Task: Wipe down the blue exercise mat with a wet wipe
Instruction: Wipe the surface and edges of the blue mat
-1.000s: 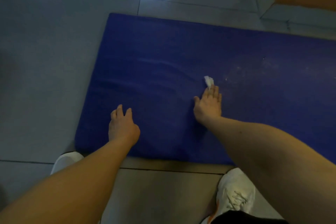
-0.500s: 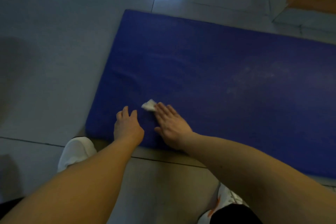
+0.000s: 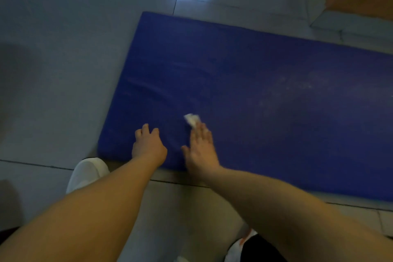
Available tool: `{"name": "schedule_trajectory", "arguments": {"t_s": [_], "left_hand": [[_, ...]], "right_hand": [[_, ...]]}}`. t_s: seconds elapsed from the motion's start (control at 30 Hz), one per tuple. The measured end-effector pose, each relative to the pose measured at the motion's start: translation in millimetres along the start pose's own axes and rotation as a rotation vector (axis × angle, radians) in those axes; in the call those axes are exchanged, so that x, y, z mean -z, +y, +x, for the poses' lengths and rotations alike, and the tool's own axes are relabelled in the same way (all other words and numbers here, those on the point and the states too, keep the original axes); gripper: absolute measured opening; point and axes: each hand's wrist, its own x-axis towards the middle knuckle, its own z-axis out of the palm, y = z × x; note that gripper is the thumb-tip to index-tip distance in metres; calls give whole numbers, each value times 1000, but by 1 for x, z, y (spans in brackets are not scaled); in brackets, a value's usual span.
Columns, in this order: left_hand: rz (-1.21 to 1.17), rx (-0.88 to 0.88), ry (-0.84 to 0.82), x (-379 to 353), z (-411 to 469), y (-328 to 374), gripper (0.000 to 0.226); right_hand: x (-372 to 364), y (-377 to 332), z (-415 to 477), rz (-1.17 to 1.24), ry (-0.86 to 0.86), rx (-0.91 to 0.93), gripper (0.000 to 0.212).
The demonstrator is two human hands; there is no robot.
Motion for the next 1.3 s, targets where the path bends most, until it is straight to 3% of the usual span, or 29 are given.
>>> {"name": "schedule_trajectory", "arguments": {"t_s": [0.13,0.27,0.37,0.47,0.53,0.6,0.73,0.83,0.97,1.07,1.3], "left_hand": [[11,6,38,-2,-4,0,64],[10,13,8,-3,-10,-8,64],[20,-11,-28,-6,-15,-13,60],[24,-28,-37,-11,-19,-10,58],[22,-42,-47,-13,-23,-9,56],[29,-45,-51,-15,-24,-8,56],[47,-49,-50,-18,-26,-10,57],[52,-28,-42,-18,-27,-9,61],[54,-16,-38,-21,-29,-5,63],[51,-19,-59,-19,-29,-4,62],[36,-1,-84,-19,-25,0,56]], "right_hand": [[-31,-37,-29,-139,-191,240,73],[-17,-10,-20,-321,-134,269,75],[9,35,-14,-268,-66,131,78],[30,84,-17,-159,63,-181,77],[39,95,-19,-98,50,-387,76],[36,81,-21,-32,19,-480,77],[-2,12,-37,62,61,-338,79],[-27,-29,-51,101,-42,-166,79],[-29,-16,-63,-9,-95,6,73],[-18,18,-65,-36,-82,-63,74],[-4,74,-92,-121,70,-438,71]]}}
